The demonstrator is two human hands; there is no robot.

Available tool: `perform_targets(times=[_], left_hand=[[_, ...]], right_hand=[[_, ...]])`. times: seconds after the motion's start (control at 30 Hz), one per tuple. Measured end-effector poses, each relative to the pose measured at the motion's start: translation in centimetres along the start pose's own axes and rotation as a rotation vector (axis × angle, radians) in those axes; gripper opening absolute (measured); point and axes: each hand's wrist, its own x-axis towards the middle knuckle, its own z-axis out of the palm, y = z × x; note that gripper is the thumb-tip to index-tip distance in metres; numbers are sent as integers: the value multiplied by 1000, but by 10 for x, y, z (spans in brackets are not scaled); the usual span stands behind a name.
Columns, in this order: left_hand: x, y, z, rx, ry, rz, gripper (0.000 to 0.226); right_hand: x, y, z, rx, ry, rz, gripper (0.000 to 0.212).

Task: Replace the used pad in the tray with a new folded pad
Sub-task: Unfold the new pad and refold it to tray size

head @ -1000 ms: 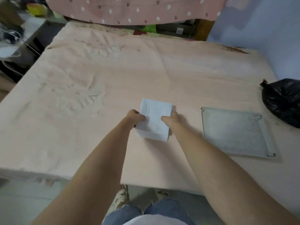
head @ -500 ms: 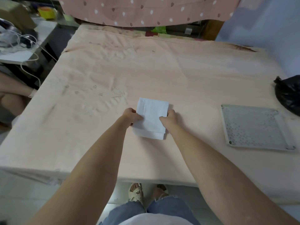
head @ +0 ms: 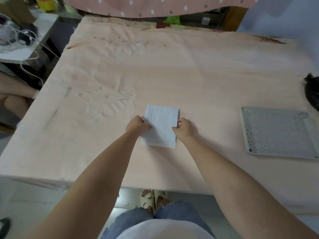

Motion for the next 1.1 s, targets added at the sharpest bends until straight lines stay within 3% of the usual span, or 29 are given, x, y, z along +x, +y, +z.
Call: perform_targets(times=[0.1, 0.17, 0.23, 0.3, 0.4, 0.7, 0.87, 0.93, 1.0, 1.1], left_hand=[[-3, 3, -5, 222, 68, 122, 65], [-6, -2, -6, 412, 152, 430, 75], [-9, -13, -5, 563, 132, 704, 86], [-9, -22, 1, 700, 73, 807, 92], [-7, -26, 12, 819, 24, 817, 89], [-13, -31, 18, 753, 97, 953, 63], [-14, -39, 16, 702, 52, 954, 48], [-17, -39, 9, 447, 12, 938, 42], [-18, -39, 1, 155, -26, 787, 31], [-14, -38, -11, -85, -43, 636, 25]], right_hand=[[-1, 7, -13, -220, 35, -169, 53], [-6, 13, -26, -400, -15, -401, 67], [-10, 19, -34, -577, -127, -574, 76], [-13, 24, -35, -706, -194, -659, 80], [-16, 27, -31, -798, -206, -737, 83], [-19, 29, -21, -820, -148, -762, 69], [-23, 33, -19, -809, -118, -766, 65], [-25, 34, -18, -680, -94, -748, 58], [-25, 34, -14, -431, -51, -706, 48], [-23, 26, -8, 3, -49, -498, 38]])
